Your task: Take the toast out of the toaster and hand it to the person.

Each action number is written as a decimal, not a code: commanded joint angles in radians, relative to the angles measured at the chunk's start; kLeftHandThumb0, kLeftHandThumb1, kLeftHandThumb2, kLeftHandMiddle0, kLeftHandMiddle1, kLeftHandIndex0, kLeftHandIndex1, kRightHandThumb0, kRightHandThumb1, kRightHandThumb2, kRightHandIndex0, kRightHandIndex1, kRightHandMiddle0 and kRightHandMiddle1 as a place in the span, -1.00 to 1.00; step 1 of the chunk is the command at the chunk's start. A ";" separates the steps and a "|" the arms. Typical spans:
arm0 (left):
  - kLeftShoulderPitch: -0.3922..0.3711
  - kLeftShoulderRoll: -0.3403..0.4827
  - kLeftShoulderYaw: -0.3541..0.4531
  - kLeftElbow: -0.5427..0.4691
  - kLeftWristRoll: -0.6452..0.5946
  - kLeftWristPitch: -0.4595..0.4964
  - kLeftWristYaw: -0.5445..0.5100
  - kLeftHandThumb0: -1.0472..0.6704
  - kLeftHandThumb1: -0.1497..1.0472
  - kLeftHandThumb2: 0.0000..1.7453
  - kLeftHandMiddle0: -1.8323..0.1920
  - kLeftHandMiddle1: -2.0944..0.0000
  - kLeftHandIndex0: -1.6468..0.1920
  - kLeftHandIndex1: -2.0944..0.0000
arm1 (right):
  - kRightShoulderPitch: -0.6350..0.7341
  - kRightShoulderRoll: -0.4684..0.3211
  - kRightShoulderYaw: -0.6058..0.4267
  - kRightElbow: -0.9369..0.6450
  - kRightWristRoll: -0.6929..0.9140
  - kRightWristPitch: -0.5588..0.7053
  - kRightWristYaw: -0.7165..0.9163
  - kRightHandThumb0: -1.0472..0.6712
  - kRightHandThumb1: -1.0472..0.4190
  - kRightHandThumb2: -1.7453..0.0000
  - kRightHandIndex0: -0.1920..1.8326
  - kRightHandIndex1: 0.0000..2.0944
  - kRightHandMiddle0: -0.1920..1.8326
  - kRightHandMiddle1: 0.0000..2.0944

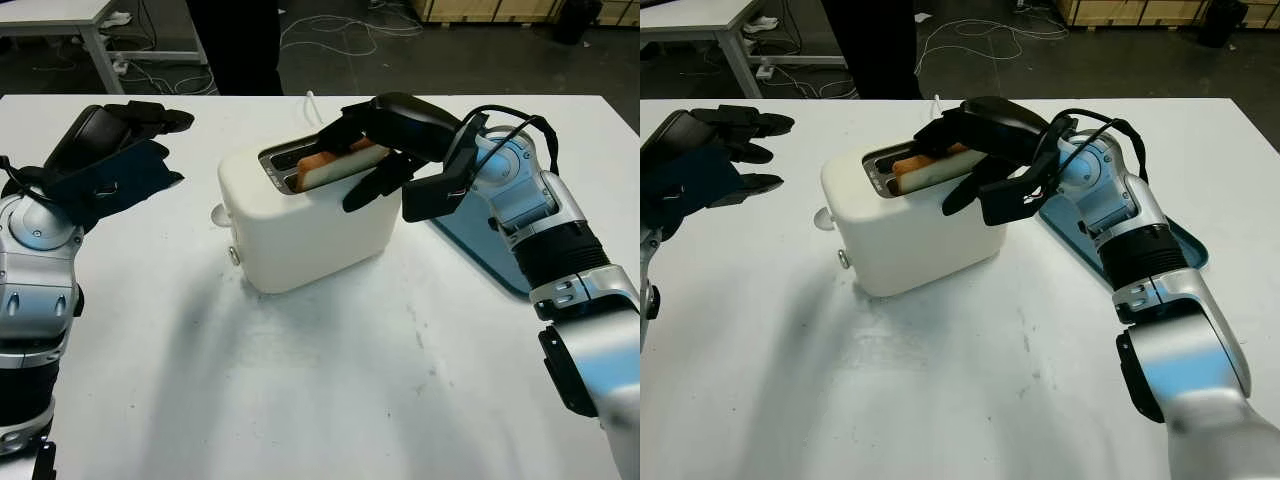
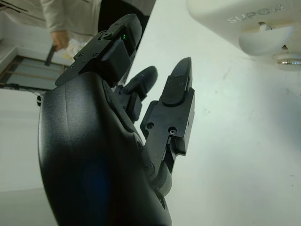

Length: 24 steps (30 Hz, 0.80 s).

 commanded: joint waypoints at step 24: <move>0.023 -0.005 0.006 -0.020 0.009 0.002 0.014 0.19 0.79 -0.83 0.38 0.42 0.10 1.00 | -0.077 -0.010 0.028 0.039 -0.112 -0.031 -0.095 -0.43 -0.83 0.38 0.31 0.67 -0.03 0.67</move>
